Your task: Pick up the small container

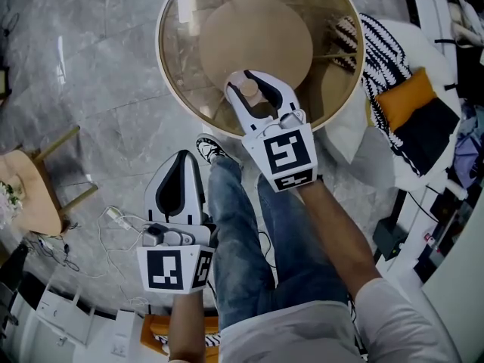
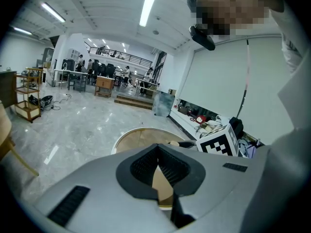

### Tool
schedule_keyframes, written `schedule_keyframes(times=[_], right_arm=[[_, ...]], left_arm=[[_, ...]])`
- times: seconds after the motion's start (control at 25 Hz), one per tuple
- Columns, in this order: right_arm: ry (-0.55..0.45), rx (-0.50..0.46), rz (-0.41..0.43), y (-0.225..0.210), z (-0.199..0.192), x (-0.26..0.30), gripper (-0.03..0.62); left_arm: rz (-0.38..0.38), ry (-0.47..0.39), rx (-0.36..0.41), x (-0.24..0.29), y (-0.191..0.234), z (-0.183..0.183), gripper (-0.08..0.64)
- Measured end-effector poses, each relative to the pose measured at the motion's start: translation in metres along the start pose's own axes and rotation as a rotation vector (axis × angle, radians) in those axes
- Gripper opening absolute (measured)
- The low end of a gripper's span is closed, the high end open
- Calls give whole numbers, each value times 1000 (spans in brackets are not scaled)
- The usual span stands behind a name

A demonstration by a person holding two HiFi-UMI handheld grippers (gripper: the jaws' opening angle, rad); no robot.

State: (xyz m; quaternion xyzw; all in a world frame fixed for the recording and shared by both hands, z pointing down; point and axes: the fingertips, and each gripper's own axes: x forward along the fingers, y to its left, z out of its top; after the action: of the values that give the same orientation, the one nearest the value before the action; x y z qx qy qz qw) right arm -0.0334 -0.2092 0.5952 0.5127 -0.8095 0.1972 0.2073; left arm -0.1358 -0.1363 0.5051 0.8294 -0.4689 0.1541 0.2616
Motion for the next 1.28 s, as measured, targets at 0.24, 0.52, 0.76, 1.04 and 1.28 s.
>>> schedule_keyframes(times=[0.24,0.52,0.76,1.04,1.28], right_arm=[[11,-10,6,5,5,-8,137],[11,-8,30,10,19,-19,135],[7,-27,69,20,35,-28,135],[-6,-24,83,22,59,-42,135],[-16,-37,103,24,79,-51,135]], left_arm=[[1,15,-8,-6,-4,2,17],[2,12,3,-13,-9,15,17],[-1,-11,1,-20,-11,34,17],[-8,-33,5,-27,-22,58,17],[-5,-51,11,-34,-28,75,17]])
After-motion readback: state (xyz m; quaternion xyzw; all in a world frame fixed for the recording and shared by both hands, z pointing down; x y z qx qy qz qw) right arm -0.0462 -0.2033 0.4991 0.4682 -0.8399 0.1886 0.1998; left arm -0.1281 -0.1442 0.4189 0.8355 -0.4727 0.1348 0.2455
